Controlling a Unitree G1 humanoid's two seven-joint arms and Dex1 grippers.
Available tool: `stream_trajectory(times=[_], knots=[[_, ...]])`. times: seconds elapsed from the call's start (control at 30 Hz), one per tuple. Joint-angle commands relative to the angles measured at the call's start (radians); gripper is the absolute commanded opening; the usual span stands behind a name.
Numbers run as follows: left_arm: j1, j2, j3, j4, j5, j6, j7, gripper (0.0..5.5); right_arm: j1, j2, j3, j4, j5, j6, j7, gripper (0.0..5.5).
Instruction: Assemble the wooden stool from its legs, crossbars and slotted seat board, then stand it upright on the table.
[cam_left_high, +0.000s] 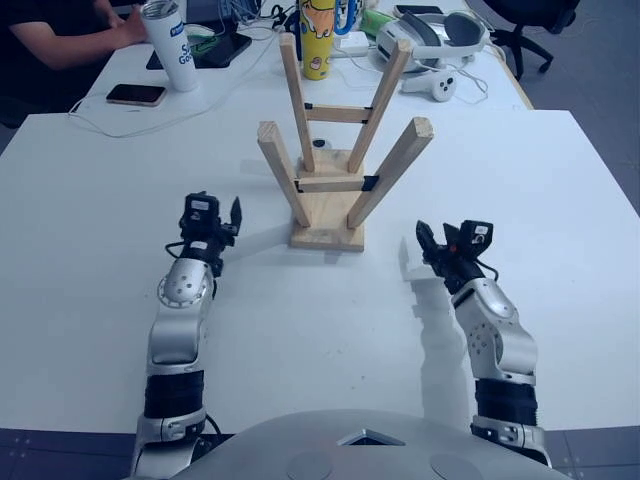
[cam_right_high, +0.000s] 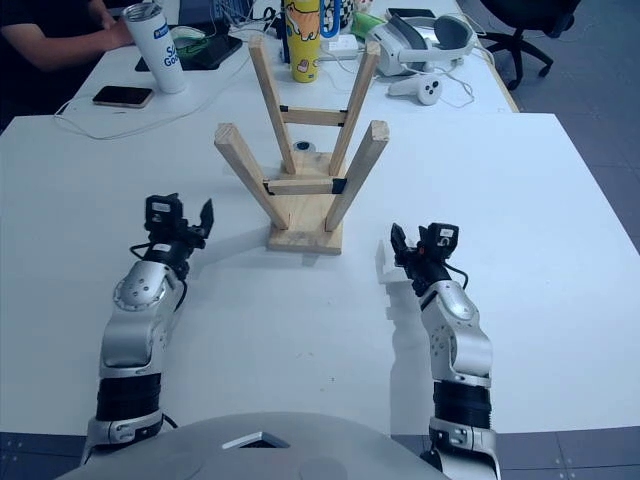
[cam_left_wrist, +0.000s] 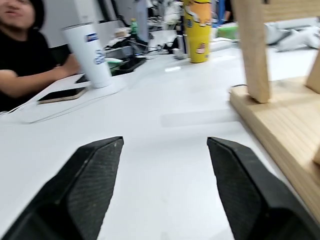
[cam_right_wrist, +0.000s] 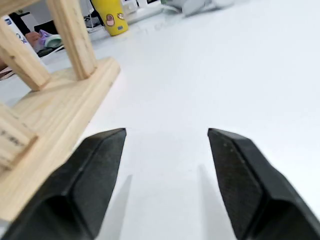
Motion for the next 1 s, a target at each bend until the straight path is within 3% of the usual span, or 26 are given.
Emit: stream_trajectory(times=[0.03, 0.3, 0.57, 0.73, 0.8, 0.87, 0.9, 0.93, 1.0], knots=[[-0.026, -0.048, 0.049, -0.09, -0.073, -0.12, 0.04, 2.35, 0.0, 0.028, 0.01, -0.113, -0.088, -0.061, -0.102, 2.23], [-0.081, -0.08, 0.006, -0.083, -0.094, -0.105, 0.071, 1.36, -0.095, 0.044, -0.027, -0.196, -0.12, -0.073, -0.179, 1.2], [-0.105, -0.068, 0.071, -0.094, -0.059, -0.141, 0.162, 0.26, -0.233, 0.017, -0.104, -0.176, -0.078, -0.034, -0.187, 0.06], [-0.123, -0.082, 0.03, -0.077, -0.064, -0.137, 0.156, 0.01, -0.25, 0.047, -0.072, -0.147, -0.083, -0.043, -0.19, 0.0], [-0.134, -0.087, -0.081, -0.048, -0.116, -0.101, 0.043, 0.01, -0.265, 0.052, -0.004, -0.145, -0.089, -0.044, -0.151, 0.0], [-0.132, -0.087, -0.262, -0.025, -0.166, -0.042, -0.113, 0.01, -0.284, -0.012, 0.279, -0.13, -0.194, -0.02, 0.008, 0.0], [-0.126, -0.098, -0.3, -0.026, -0.17, -0.031, -0.125, 0.01, -0.28, -0.012, 0.361, -0.111, -0.196, 0.036, 0.051, 0.0], [-0.126, -0.117, -0.282, -0.021, -0.181, -0.008, -0.1, 0.01, -0.271, -0.015, 0.394, -0.091, -0.221, 0.052, 0.055, 0.0], [-0.143, -0.104, -0.236, 0.001, -0.152, 0.006, -0.055, 0.01, -0.237, -0.016, 0.33, -0.064, -0.222, 0.099, 0.01, 0.0]])
